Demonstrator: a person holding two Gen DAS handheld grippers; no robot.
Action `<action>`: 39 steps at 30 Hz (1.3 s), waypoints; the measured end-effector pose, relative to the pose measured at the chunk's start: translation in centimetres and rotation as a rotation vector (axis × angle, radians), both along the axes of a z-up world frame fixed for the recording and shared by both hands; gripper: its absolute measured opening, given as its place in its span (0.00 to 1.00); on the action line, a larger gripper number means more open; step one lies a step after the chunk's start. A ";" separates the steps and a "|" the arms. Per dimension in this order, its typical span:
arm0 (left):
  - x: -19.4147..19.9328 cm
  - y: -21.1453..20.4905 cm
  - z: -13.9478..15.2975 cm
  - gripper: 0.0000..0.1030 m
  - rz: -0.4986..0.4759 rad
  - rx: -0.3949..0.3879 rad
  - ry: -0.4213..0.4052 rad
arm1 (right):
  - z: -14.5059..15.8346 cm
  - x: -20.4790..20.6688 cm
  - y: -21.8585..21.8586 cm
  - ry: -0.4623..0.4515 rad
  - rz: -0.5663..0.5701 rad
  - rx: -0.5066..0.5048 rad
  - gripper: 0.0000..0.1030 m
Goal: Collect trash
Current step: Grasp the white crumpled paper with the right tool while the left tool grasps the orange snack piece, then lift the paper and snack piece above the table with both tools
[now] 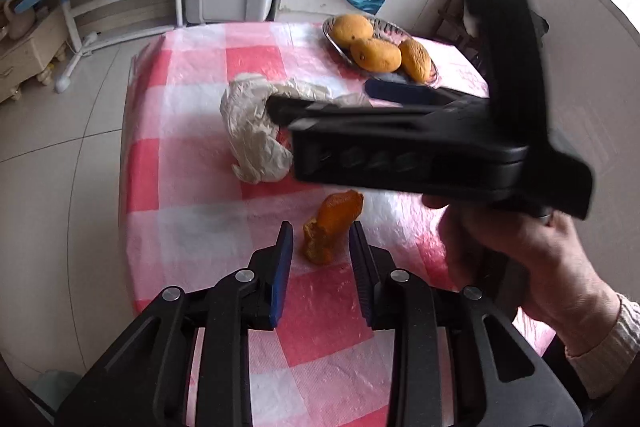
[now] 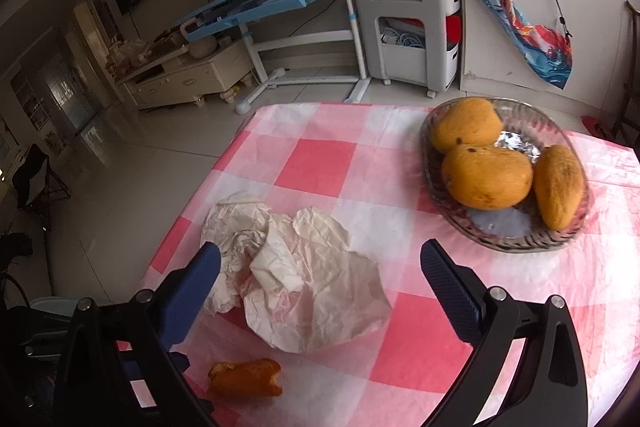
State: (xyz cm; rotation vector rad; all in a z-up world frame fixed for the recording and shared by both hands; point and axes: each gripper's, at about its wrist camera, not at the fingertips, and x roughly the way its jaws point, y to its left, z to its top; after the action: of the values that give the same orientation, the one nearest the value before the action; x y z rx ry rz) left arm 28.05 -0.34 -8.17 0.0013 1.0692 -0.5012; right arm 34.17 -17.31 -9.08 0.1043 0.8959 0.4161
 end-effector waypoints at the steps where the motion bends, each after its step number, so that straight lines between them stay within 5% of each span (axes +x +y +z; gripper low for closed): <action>1: 0.1 -0.2 0.0 0.32 -0.003 -0.001 -0.003 | -0.4 0.3 0.4 0.013 0.009 -0.010 0.93; 5: 0.0 -1.9 -0.1 0.42 -0.028 0.027 -0.058 | -1.2 0.3 0.8 0.019 0.030 -0.043 0.88; 9: -0.1 -4.1 -1.5 0.42 -0.082 0.128 -0.071 | -0.9 0.1 -0.4 0.035 0.071 -0.002 0.42; 11: -0.5 -4.9 -2.1 0.31 -0.103 0.192 -0.101 | -0.7 -0.2 -1.3 0.037 0.065 0.008 0.25; 14: -0.8 -4.6 -1.7 0.18 -0.082 0.153 -0.073 | -0.5 -0.8 -2.8 0.048 0.035 0.044 0.20; 19: -2.1 -3.4 -0.8 0.17 0.000 0.100 -0.050 | 0.4 -2.5 -5.3 0.074 -0.013 0.108 0.20; 28: -8.0 -2.3 2.0 0.17 0.135 0.026 -0.109 | 3.4 -8.3 -9.0 0.029 -0.019 0.053 0.20; 39: -15.4 -2.3 5.5 0.18 0.171 -0.075 -0.226 | 4.2 -15.4 -15.0 0.042 -0.114 0.009 0.20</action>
State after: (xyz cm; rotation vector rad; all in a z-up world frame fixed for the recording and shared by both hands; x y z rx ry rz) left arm 12.66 -2.64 -2.65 -0.0971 0.8205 -0.3769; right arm 18.81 -32.30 -4.85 0.1724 0.9248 0.3129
